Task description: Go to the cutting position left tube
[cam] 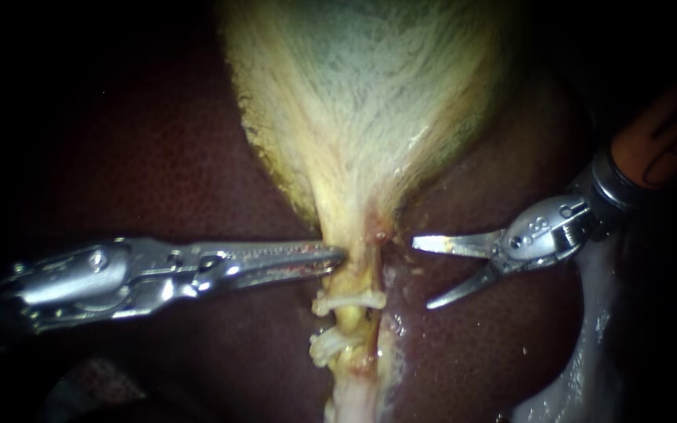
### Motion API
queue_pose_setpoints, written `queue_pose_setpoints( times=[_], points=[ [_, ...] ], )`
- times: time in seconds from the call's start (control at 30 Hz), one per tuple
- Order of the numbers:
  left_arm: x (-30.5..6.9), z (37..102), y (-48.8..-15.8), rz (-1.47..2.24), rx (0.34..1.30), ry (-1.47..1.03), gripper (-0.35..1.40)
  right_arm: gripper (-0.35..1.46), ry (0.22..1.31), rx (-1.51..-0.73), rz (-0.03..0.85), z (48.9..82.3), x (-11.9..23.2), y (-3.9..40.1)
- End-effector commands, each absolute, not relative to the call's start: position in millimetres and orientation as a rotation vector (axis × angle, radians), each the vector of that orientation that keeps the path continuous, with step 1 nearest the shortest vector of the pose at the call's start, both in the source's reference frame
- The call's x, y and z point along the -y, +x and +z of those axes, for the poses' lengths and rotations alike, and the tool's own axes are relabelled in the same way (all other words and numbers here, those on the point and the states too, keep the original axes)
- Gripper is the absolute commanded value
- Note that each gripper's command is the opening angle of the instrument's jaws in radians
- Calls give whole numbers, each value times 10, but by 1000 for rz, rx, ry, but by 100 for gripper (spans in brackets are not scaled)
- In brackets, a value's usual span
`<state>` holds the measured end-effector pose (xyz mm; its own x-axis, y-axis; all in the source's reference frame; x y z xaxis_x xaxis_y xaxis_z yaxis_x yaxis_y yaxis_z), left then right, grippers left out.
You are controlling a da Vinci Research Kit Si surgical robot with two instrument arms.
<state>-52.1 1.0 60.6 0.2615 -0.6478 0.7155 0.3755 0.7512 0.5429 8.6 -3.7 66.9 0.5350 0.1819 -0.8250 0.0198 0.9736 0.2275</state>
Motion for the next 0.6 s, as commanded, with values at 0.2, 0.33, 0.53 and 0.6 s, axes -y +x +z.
queue_pose_setpoints(
  times=[0.2, 0.33, 0.53, 0.6],
  points=[
    [-18, 601, -507, -707, 1106, 293, -13, 143, 255, -1025, 75, 669, 48, 89],
    [-31, 600, -485, -722, 1099, 279, -13, 143, 305, -1051, 57, 669, 70, 105],
    [-43, 602, -458, -739, 1090, 264, -13, 143, 379, -1071, 69, 677, 103, 147],
    [-44, 600, -456, -740, 1090, 265, -13, 143, 394, -1072, 77, 683, 110, 158]
  ],
)
